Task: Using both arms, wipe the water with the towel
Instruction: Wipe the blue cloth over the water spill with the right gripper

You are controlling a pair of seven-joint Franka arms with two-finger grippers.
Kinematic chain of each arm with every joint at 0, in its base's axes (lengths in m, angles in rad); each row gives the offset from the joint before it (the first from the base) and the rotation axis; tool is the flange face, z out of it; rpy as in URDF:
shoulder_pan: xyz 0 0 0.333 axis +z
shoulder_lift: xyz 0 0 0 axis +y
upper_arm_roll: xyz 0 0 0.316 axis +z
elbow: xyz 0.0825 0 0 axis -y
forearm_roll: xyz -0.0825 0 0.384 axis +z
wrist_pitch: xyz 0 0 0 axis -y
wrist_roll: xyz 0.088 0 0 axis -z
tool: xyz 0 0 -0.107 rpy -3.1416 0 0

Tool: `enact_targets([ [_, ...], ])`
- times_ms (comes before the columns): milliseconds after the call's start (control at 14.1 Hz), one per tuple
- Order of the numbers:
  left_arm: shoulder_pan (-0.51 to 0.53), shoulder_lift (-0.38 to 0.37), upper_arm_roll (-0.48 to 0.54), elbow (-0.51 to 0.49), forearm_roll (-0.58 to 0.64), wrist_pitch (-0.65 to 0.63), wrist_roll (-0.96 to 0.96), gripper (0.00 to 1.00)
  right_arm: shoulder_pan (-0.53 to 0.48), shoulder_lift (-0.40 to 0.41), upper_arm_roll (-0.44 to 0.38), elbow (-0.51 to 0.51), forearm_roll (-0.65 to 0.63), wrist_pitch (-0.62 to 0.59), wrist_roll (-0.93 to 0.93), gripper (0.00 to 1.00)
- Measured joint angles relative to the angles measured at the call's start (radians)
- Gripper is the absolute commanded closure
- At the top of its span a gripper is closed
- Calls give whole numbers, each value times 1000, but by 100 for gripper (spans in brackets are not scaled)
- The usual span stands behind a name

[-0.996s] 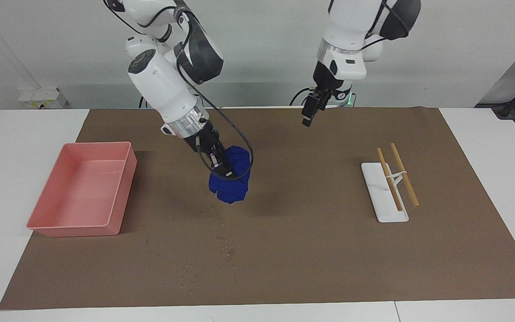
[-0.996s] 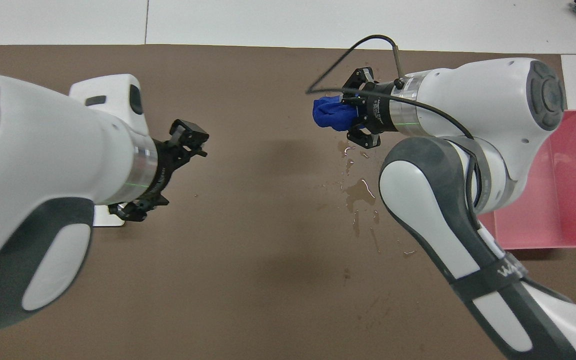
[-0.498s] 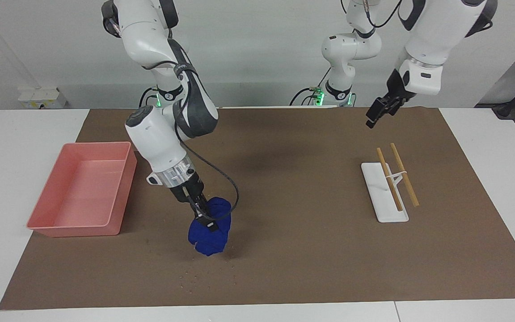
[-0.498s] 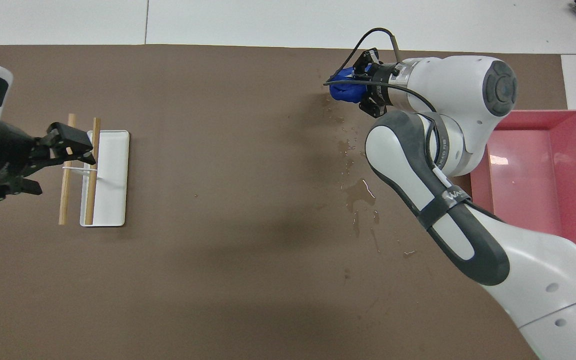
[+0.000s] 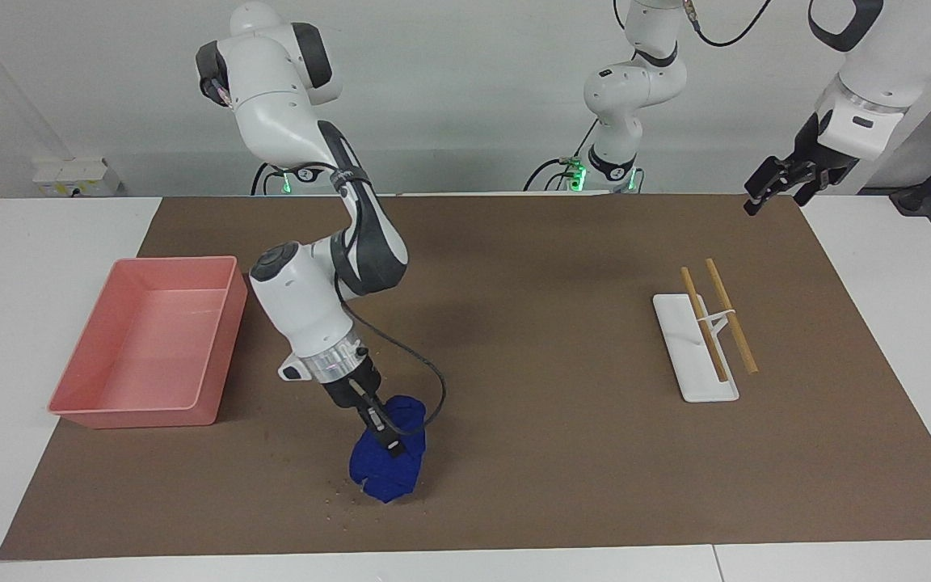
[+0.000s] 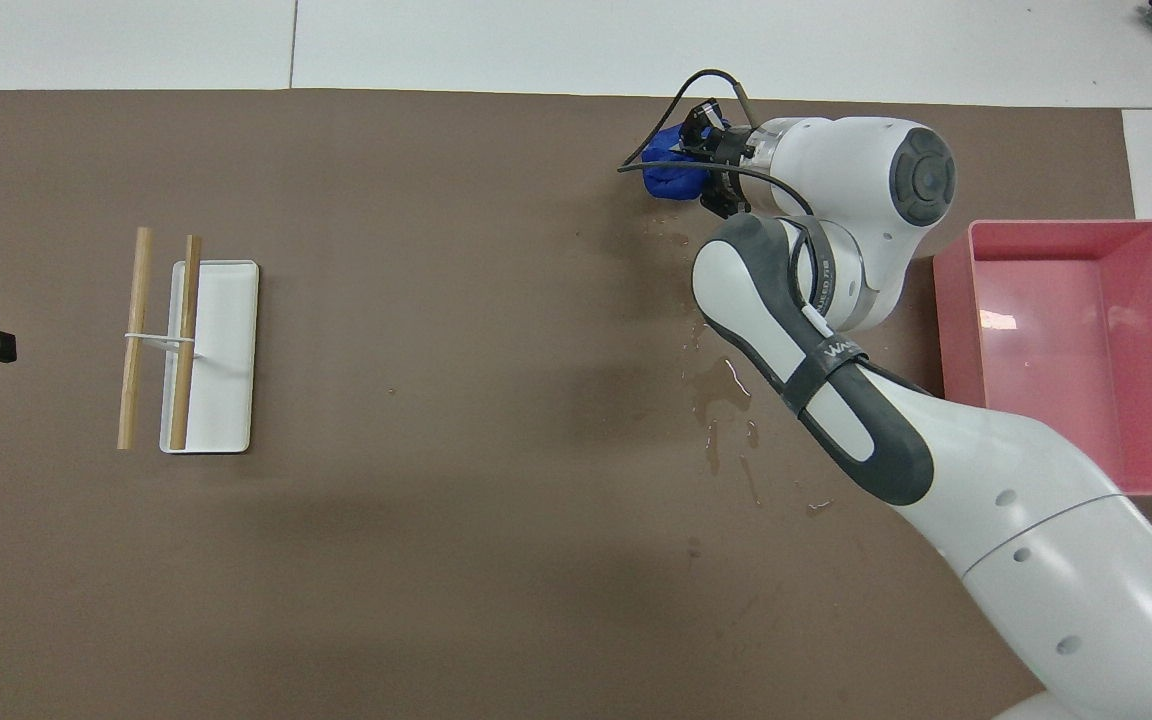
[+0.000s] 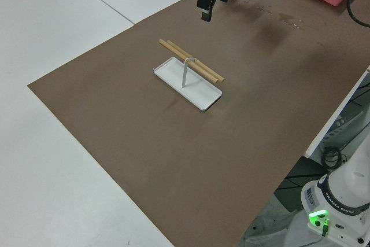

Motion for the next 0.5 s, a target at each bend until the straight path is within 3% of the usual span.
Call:
enact_targets([
  [213,-13,26,14,41,28,3,15,0,6,8,0,-48,0,0,-16,100],
  [498,-297,113,260,137,41,-1,18,0,16,-21,0,-154,-1,-10,-17,100],
])
